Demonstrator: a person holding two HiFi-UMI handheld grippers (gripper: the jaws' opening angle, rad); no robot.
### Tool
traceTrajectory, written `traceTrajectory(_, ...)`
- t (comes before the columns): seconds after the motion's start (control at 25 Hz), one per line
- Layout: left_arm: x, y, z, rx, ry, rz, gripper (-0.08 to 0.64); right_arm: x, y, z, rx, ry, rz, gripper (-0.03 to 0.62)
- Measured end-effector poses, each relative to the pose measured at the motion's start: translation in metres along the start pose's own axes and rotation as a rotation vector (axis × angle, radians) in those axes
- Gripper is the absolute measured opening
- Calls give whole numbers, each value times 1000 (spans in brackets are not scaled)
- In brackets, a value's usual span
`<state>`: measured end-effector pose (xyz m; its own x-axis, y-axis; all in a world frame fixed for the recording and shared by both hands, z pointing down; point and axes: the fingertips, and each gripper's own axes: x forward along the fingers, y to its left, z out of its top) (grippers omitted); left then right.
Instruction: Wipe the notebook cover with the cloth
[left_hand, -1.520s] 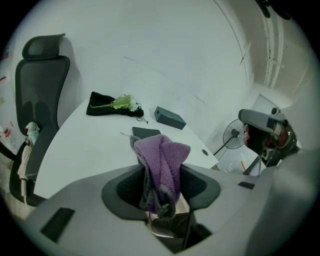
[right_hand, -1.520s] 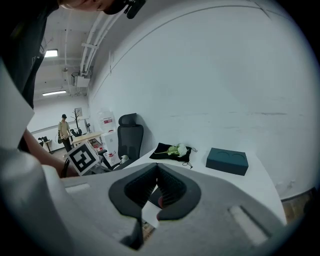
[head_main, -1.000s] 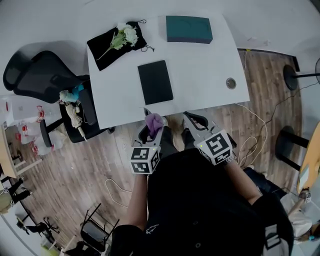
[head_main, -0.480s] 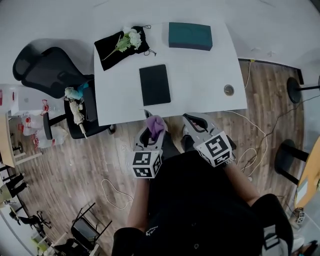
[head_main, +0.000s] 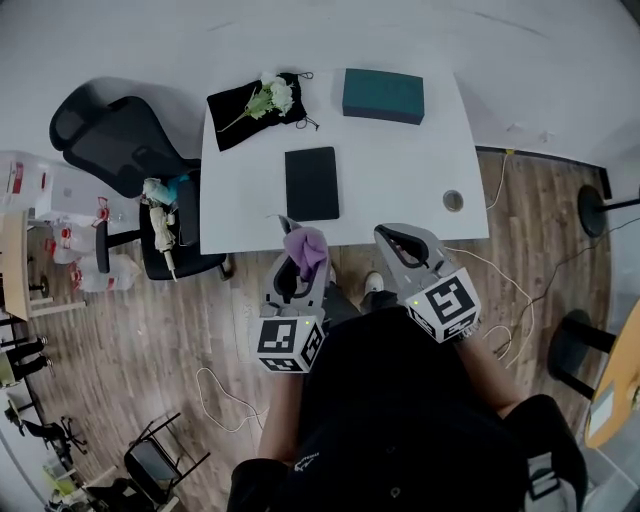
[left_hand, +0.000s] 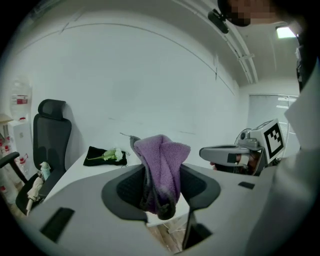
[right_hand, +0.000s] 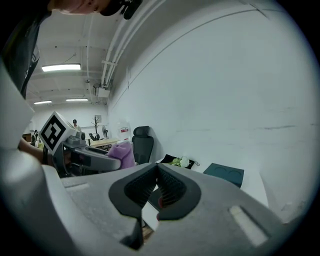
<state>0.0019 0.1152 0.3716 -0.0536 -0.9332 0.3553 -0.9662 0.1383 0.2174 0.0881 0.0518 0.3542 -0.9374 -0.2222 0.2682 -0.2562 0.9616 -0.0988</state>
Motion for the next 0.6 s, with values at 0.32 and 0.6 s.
traceTrajectory(0.32,-28,-17,68,42,-177,26,187,-27,-7,62,-82,-125,3,6)
traceTrajectory(0.6,-43,-23,111,81,-268,42,187,-48,-14,115,-92,-243,9,6)
